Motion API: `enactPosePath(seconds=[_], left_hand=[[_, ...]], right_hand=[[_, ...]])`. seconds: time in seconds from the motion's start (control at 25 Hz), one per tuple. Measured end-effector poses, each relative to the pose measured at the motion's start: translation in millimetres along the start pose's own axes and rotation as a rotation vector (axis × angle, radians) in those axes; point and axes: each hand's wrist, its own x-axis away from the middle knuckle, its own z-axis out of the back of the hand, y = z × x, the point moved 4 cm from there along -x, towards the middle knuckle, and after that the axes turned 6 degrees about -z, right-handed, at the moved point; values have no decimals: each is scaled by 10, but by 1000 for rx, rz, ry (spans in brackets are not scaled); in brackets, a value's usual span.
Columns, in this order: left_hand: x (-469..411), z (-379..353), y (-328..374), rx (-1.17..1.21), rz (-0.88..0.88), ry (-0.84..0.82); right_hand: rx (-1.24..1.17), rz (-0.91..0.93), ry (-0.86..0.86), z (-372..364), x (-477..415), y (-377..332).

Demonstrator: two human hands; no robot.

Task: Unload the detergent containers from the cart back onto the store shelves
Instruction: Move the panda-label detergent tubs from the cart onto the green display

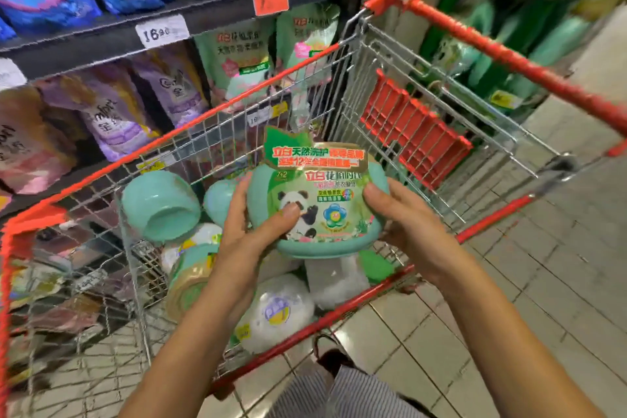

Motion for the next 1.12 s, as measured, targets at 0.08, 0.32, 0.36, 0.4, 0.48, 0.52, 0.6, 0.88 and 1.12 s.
enactPosePath(seconds=[0.08,0.32,0.36,0.4,0.48,0.52,0.6,0.88,1.12], left_hand=[[18,-338,10,2,20,-134],[248,-1513,-149,10,65,-438],[313,-1702,-203,2,75,-485],[399,-1922,-266,-5,87,-534],[567,-2317,-385,-27,87,-615],[654,-2513,-464,-38,80,-643],[837,-2939,-641,-57,70,-682],[1272,-4137,-1377,-165,163,-755],[1002,-4856,-1870,-186,204,-742]], right_hand=[[-57,19,131,290,327,-40],[-134,108,392,1196,1299,-61],[-154,114,425,1347,1459,-14],[-169,120,458,1520,1635,41],[-183,134,503,1842,1924,151],[-195,149,525,2012,2057,210],[-224,180,573,2387,2308,326],[-259,151,675,3588,2833,697],[-258,116,649,4444,2591,730]])
